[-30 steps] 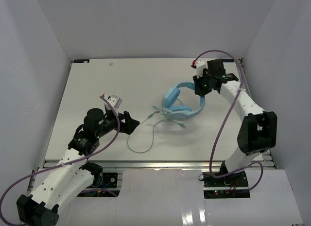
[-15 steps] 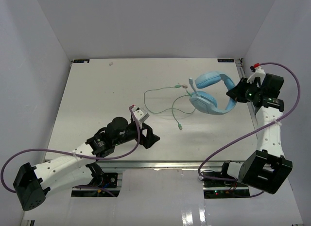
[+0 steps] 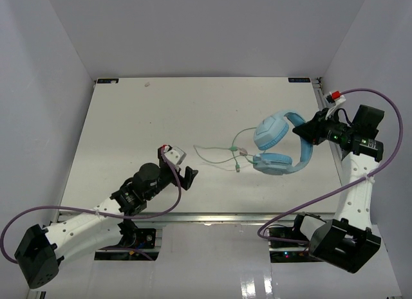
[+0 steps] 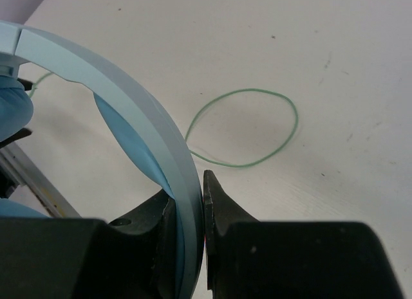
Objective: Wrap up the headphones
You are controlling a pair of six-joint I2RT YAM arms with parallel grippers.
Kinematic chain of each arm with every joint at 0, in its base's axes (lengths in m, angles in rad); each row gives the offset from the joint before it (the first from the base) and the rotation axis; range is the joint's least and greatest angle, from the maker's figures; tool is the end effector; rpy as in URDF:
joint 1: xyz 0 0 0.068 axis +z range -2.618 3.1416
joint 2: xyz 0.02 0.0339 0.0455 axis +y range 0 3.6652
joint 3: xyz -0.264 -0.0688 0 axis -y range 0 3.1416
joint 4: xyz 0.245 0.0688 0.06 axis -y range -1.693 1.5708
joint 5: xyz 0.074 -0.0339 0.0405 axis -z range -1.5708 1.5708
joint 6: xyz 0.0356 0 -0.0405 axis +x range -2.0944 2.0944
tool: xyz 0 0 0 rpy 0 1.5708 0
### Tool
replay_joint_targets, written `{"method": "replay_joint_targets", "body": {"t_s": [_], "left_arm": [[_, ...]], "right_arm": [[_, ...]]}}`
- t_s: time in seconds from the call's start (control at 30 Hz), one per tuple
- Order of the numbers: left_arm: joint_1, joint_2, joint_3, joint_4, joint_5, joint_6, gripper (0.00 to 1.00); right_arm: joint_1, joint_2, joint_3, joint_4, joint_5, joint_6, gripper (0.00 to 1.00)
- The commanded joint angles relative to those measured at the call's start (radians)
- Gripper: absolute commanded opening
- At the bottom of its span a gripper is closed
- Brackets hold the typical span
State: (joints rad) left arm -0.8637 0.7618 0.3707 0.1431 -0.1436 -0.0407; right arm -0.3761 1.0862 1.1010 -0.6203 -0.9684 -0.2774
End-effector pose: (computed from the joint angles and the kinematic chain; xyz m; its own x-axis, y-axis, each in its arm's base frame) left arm 0.1236 -0.1368 0.2310 -0.1863 0.1560 -0.9700 0.6553 0.7554 -0.0043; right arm 0.2140 -0.0530 0.3571 -0.3936 -0.0114 -0.9192 -0.5509 0.8034 0.2259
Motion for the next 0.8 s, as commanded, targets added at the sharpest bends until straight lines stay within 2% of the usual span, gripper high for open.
{"method": "replay_joint_targets", "body": {"t_s": [0.0,0.07,0.17,0.33,0.4,0.5,0.6,0.77], "left_arm": [[0.1,0.047,-0.011,0.088,0.034,0.025,0.98],[0.149,0.062,-0.015,0.117,0.087,0.021,0.98],[0.246,0.084,-0.065,0.259,0.355,0.037,0.97],[0.262,0.151,-0.102,0.367,0.627,0.038,0.93],[0.262,0.168,-0.105,0.393,0.69,0.038,0.91],[0.262,0.154,-0.105,0.391,0.723,0.063,0.9],[0.262,0.102,-0.09,0.319,0.695,0.122,0.9],[0.264,-0.014,-0.025,0.101,0.59,0.242,0.9]], "right_arm": [[0.003,-0.015,0.047,-0.111,-0.201,-0.155,0.08],[0.003,-0.008,0.064,-0.146,-0.205,-0.188,0.08],[0.004,0.012,0.094,-0.2,-0.213,-0.236,0.08],[0.019,0.031,0.099,-0.215,-0.219,-0.237,0.08],[0.03,0.037,0.099,-0.21,-0.205,-0.234,0.08],[0.052,0.045,0.102,-0.196,-0.179,-0.221,0.08],[0.06,0.055,0.111,-0.179,-0.155,-0.194,0.08],[0.069,0.066,0.115,-0.141,-0.134,-0.159,0.08]]}}
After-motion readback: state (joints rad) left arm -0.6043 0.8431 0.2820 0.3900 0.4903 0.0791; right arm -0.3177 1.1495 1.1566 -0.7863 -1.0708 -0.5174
